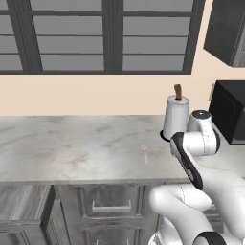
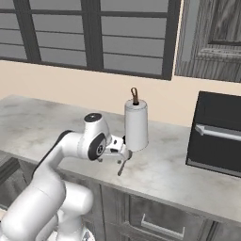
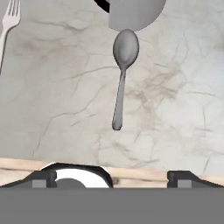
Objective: Organize the utensils by type. Pick up the wooden spoons from the counter and place them in the open cabinet. Then pick up the metallic utensils from the counter and place them in the open drawer.
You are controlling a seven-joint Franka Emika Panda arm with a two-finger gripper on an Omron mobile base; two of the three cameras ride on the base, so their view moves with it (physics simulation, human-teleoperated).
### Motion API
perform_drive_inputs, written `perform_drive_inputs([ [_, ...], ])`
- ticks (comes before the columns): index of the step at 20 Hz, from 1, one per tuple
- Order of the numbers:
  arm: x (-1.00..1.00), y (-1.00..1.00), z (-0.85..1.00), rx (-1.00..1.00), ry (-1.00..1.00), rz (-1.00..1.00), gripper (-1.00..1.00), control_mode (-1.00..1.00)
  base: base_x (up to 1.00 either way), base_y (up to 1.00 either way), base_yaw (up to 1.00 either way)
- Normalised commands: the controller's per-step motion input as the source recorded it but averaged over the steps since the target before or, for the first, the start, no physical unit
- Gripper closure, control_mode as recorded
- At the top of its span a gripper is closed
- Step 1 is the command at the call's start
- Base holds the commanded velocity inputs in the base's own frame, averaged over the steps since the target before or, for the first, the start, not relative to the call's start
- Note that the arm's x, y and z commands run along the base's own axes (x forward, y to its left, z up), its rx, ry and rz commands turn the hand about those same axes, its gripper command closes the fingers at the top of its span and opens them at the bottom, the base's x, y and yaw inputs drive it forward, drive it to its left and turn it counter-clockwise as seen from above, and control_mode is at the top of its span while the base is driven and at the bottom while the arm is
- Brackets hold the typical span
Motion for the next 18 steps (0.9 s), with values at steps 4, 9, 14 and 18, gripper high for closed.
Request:
perform_drive_inputs([
  [4,0.32,-0.19,-0.40,0.00,0.09,0.00,-1.00,-1.00,0.00,0.00,0.00],
  [9,0.47,-0.01,-0.37,0.00,0.07,0.00,-1.00,-1.00,0.00,0.00,0.00],
  [14,0.42,-0.11,-0.29,0.00,0.04,0.00,-1.00,-1.00,0.00,0.00,0.00],
  [18,0.30,-0.21,-0.30,0.00,0.06,0.00,-1.00,-1.00,0.00,0.00,0.00],
])
